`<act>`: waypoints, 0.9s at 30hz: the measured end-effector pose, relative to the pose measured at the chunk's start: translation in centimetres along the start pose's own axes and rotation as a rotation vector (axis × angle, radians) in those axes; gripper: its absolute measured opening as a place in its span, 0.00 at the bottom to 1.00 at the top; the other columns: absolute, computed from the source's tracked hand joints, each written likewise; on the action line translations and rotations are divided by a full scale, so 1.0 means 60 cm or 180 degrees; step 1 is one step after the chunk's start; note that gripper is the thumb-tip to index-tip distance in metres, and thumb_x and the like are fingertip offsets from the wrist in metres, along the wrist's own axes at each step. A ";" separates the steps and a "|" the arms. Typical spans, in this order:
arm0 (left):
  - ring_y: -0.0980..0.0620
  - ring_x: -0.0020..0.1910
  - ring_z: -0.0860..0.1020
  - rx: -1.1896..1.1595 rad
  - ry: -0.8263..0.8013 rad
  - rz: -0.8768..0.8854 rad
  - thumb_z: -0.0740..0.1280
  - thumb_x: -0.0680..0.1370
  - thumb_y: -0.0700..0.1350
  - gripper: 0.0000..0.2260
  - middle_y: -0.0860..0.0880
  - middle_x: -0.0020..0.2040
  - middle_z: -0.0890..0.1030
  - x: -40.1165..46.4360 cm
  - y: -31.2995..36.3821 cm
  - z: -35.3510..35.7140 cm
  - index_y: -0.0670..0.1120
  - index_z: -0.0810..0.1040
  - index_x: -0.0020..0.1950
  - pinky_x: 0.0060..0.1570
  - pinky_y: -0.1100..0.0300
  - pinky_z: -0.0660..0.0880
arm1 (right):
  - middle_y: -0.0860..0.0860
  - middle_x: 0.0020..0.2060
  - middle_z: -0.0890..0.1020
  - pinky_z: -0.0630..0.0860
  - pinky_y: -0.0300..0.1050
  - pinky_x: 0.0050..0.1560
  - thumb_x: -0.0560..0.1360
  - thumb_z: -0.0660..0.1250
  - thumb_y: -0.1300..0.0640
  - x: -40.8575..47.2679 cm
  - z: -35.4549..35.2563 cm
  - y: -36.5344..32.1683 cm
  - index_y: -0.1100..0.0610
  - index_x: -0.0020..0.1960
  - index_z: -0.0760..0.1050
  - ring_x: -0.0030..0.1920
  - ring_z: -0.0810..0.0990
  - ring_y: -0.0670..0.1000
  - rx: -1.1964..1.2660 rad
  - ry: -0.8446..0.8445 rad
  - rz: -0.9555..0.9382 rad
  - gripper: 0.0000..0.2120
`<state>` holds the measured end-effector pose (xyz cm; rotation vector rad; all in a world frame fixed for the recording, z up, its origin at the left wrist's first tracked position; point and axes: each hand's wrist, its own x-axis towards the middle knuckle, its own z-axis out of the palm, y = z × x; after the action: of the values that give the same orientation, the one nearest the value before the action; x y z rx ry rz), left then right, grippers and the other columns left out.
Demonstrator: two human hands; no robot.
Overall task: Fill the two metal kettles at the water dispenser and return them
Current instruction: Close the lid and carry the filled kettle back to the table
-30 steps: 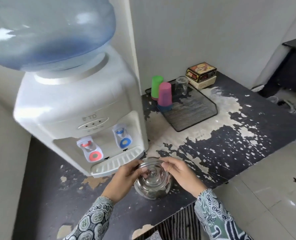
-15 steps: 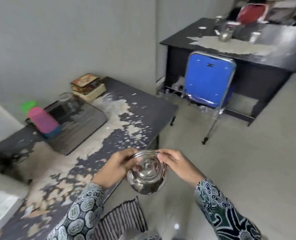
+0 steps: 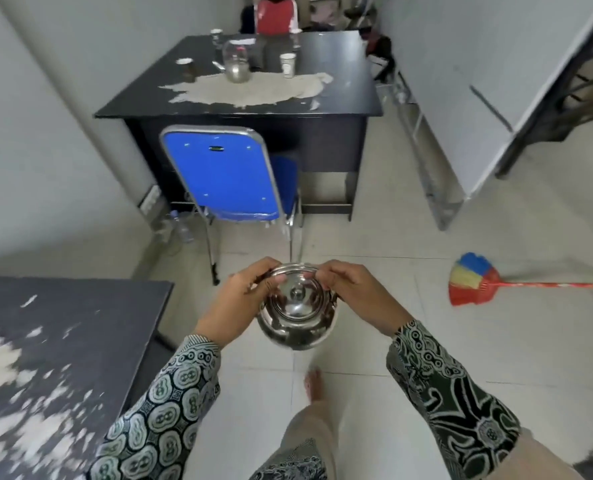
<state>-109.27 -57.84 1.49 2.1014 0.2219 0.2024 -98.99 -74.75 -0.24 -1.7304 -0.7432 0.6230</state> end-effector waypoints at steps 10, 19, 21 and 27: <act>0.64 0.32 0.73 -0.0098 -0.0606 0.0237 0.62 0.78 0.42 0.10 0.61 0.33 0.77 0.415 0.044 0.047 0.57 0.74 0.42 0.36 0.72 0.70 | 0.44 0.29 0.76 0.65 0.30 0.34 0.78 0.60 0.55 0.237 -0.251 0.017 0.52 0.33 0.72 0.28 0.70 0.37 0.0129 0.0791 0.0127 0.14; 0.62 0.37 0.74 0.0001 -0.0967 0.0508 0.62 0.78 0.42 0.05 0.54 0.39 0.79 0.717 0.081 0.119 0.49 0.77 0.48 0.41 0.71 0.70 | 0.53 0.31 0.74 0.65 0.26 0.30 0.77 0.59 0.62 0.410 -0.454 0.060 0.55 0.34 0.69 0.26 0.72 0.37 0.0410 0.1224 0.0030 0.13; 0.61 0.38 0.75 -0.0020 -0.0943 0.0517 0.62 0.78 0.42 0.05 0.53 0.41 0.80 0.786 0.092 0.143 0.48 0.77 0.50 0.42 0.70 0.70 | 0.54 0.31 0.74 0.64 0.26 0.29 0.77 0.59 0.61 0.451 -0.512 0.072 0.55 0.34 0.69 0.26 0.72 0.38 0.0457 0.1273 0.0014 0.13; 0.63 0.35 0.75 -0.0214 -0.0772 0.0440 0.62 0.78 0.42 0.05 0.57 0.35 0.79 0.997 0.132 0.225 0.50 0.77 0.47 0.38 0.71 0.71 | 0.54 0.31 0.73 0.65 0.26 0.29 0.77 0.61 0.59 0.581 -0.704 0.109 0.53 0.33 0.70 0.27 0.72 0.38 0.0538 0.1295 -0.0001 0.14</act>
<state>-47.51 -58.76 4.65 2.0536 -0.0743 0.0352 -43.98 -76.88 3.12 -1.6295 -0.3932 0.3064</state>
